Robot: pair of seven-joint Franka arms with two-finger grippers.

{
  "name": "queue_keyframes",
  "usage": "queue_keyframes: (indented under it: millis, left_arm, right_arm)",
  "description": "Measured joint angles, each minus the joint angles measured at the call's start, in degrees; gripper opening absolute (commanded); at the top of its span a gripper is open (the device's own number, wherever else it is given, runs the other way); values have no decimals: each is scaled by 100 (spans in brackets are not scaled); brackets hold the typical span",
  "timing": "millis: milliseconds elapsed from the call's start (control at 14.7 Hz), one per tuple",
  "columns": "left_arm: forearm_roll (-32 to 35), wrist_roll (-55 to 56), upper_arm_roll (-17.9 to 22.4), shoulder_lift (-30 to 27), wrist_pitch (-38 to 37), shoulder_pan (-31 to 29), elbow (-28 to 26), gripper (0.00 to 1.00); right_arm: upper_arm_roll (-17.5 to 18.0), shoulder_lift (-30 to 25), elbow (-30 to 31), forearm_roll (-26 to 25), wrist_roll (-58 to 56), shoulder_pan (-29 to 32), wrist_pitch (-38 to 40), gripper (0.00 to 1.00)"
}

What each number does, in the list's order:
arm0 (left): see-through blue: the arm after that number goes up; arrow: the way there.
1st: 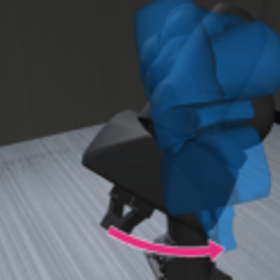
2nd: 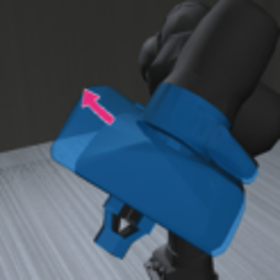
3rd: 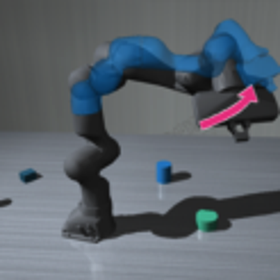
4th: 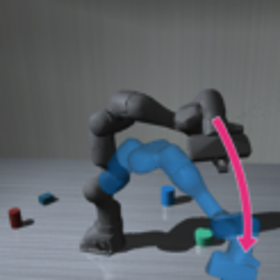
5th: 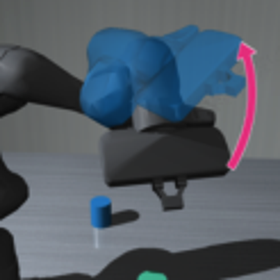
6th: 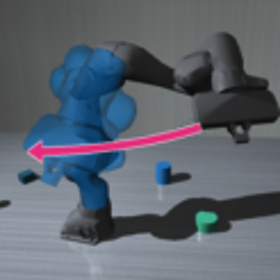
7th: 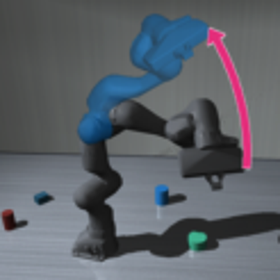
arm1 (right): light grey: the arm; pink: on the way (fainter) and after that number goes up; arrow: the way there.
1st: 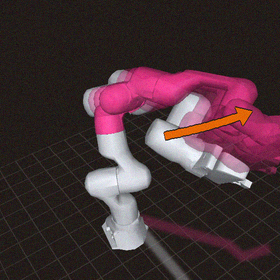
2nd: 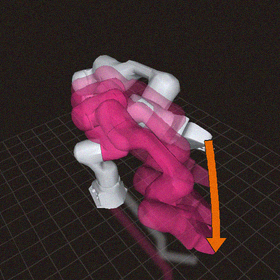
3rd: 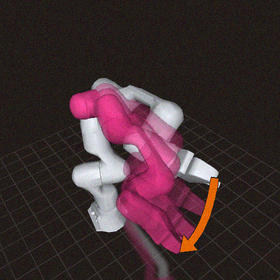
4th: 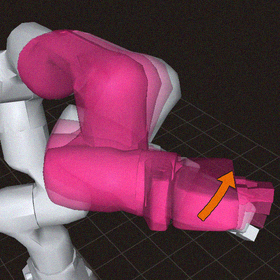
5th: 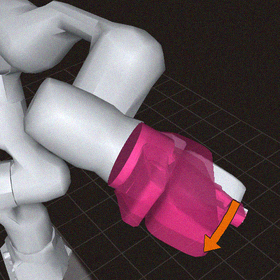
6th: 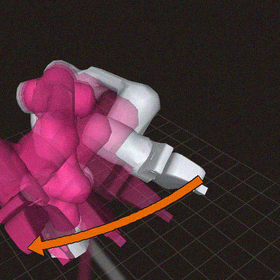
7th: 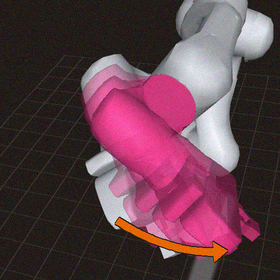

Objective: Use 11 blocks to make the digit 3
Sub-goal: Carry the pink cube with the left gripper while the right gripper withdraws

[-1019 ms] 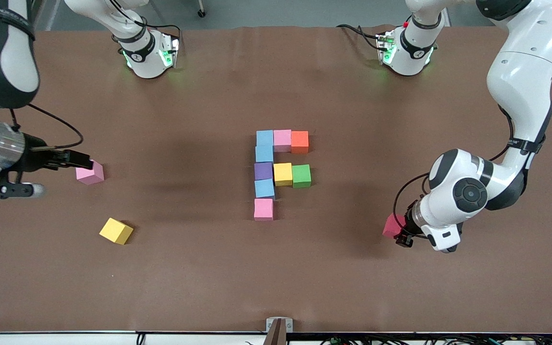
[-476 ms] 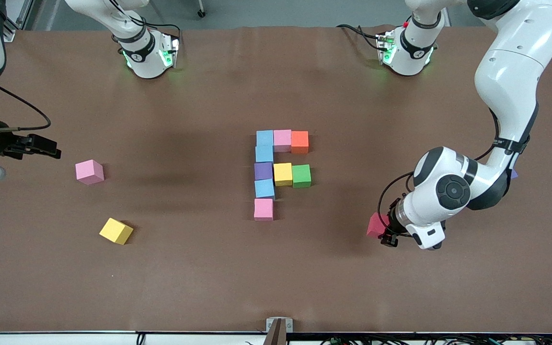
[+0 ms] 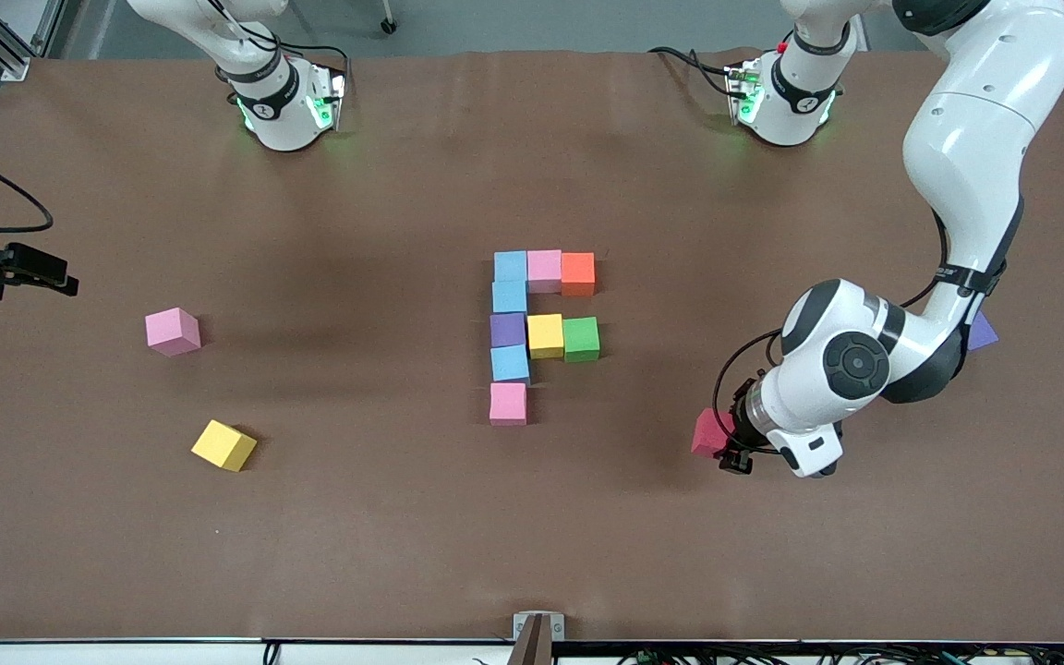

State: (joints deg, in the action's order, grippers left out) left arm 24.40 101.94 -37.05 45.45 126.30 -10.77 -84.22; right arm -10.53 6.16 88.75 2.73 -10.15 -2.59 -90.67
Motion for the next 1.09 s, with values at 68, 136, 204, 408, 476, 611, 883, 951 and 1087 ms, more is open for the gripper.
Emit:
queue_keyframes:
  millis: [68, 136, 204, 408, 476, 611, 883, 951, 1087]
  left_arm:
    - [-2, 66, 0, 2, 0, 39, 23, 14]
    - [-3, 133, 1, 4, 0, 81, 49, 14]
    - [-3, 195, 2, 10, 0, 125, 79, 14]
    - [-21, 311, 12, 62, -1, 245, 239, 14]
    - [-46, 312, 21, 89, -2, 282, 296, 14]
    - [-135, 318, 148, 141, -2, 427, 412, 14]
    - [-300, 499, 788, 175, -2, 1104, 603, 14]
    - [-391, 526, 978, 177, -2, 1313, 641, 14]
    - [-554, 555, 1278, 184, -2, 1634, 705, 14]
  right_arm:
    - [36, -28, -42, 0, 1, -9, 33, 99]
    - [66, -61, -77, 0, 2, -19, 55, 99]
    - [94, -107, -96, 1, 2, -23, 57, 99]
    - [179, -248, -112, 2, 211, -70, 66, 99]
    - [214, -289, -112, 2, 378, -93, 70, 99]
    - [272, -351, -109, 2, 573, -135, 74, 99]
    - [277, -442, -82, 0, 623, -149, 64, 100]
    - [275, -452, -80, 0, 625, -148, 43, 100]
    - [275, -461, -53, 0, 626, -149, -42, 100]
